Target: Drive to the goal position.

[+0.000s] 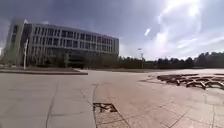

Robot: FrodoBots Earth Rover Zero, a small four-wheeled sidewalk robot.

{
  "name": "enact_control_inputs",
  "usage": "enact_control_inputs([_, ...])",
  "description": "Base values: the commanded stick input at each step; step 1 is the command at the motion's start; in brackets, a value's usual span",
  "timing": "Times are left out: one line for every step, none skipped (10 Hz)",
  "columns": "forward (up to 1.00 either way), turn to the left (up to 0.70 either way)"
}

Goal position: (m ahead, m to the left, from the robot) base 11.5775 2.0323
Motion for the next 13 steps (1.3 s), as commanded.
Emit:
enact_control_inputs([0.5,0.0])
enact_control_inputs([0.5,0.0])
enact_control_inputs([0.5,0.0])
enact_control_inputs([0.5,0.0])
enact_control_inputs([0.5,0.0])
enact_control_inputs([0.5,0.0])
enact_control_inputs([0.5,0.0])
enact_control_inputs([0.5,0.0])
enact_control_inputs([0.5,0.0])
enact_control_inputs([0.5,0.0])
enact_control_inputs([0.5,0.0])
enact_control_inputs([0.5,0.0])
enact_control_inputs([0.5,0.0])
